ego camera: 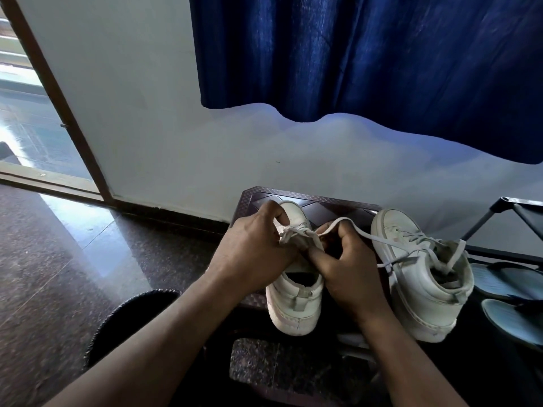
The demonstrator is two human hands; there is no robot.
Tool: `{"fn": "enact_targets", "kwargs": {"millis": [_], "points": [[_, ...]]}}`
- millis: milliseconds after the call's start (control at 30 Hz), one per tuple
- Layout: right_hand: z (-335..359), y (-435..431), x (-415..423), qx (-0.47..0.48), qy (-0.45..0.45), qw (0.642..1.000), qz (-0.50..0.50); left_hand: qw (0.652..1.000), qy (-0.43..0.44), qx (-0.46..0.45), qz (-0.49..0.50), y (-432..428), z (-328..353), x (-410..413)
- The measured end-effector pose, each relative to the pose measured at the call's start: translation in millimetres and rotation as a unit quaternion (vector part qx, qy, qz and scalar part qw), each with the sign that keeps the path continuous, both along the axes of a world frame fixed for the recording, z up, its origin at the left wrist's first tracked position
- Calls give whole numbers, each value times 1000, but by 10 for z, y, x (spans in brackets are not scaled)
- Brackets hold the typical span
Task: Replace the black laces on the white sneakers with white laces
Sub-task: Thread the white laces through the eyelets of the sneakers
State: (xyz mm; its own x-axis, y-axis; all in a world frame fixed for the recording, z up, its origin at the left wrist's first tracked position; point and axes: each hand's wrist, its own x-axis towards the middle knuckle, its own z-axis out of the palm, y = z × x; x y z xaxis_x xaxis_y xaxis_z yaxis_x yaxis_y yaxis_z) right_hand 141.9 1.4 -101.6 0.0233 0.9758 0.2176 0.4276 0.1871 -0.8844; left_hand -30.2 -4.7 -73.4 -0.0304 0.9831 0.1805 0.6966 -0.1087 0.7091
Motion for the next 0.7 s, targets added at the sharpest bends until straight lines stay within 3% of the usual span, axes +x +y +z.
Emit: {"fn": "enact_targets", "kwargs": {"millis": [133,267,500,600,700], "points": [[24,7,-26,49,-37,996,-68,999,9,-6,35,24,55,2],[30,13,20,56,-5,992,-114,998,6,-9,55,30,83,-66],[23,-33,7,51,15,994,-96,998,14,30,44,7,53,-95],[13,-33,4,47,28,994,-91,992,73,103,-20,-40,142,-74],[6,-31,-24,63,11,994,-91,968,224,90,-72,-101,240,-6]]}}
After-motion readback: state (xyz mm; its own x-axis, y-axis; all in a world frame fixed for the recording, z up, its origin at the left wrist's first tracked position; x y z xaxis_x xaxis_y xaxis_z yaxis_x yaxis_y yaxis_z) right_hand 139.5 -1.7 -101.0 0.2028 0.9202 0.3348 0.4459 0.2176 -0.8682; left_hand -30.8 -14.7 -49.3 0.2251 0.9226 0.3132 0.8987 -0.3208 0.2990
